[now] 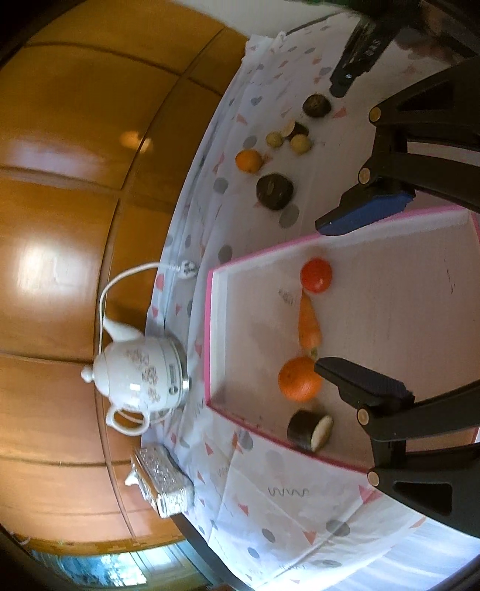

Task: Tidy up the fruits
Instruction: 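Carry the orange and carrot into the pink tray while both tools open to release, then grasp the dark brown round fruit with the right tool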

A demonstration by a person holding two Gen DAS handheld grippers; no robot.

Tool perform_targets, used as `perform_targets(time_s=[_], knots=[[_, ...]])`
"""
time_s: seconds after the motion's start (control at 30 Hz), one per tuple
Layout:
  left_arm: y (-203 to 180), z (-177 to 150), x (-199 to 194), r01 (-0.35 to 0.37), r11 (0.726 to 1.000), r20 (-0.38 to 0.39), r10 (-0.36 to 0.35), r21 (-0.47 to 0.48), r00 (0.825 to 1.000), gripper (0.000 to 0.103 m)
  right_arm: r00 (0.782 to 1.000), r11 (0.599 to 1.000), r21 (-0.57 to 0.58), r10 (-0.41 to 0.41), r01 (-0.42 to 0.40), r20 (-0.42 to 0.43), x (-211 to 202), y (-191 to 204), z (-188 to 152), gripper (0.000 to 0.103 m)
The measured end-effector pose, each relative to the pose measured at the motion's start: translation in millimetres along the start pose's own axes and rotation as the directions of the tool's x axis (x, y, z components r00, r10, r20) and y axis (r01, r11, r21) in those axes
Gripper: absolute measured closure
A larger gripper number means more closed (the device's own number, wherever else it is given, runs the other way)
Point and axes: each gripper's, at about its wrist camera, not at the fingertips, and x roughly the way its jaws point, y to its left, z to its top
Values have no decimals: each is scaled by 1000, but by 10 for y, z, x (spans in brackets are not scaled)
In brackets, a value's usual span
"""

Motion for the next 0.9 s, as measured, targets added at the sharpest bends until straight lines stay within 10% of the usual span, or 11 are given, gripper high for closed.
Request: perform_targets(time_s=[0.27, 0.9], knots=[[-249, -22, 74, 53, 997, -41, -51, 53, 998, 34, 999, 999, -2, -44, 44, -8, 182, -188, 125, 45], [-1014, 8, 476, 204, 971, -153, -184, 128, 971, 34, 993, 993, -44, -107, 105, -43, 434, -265, 202, 58]])
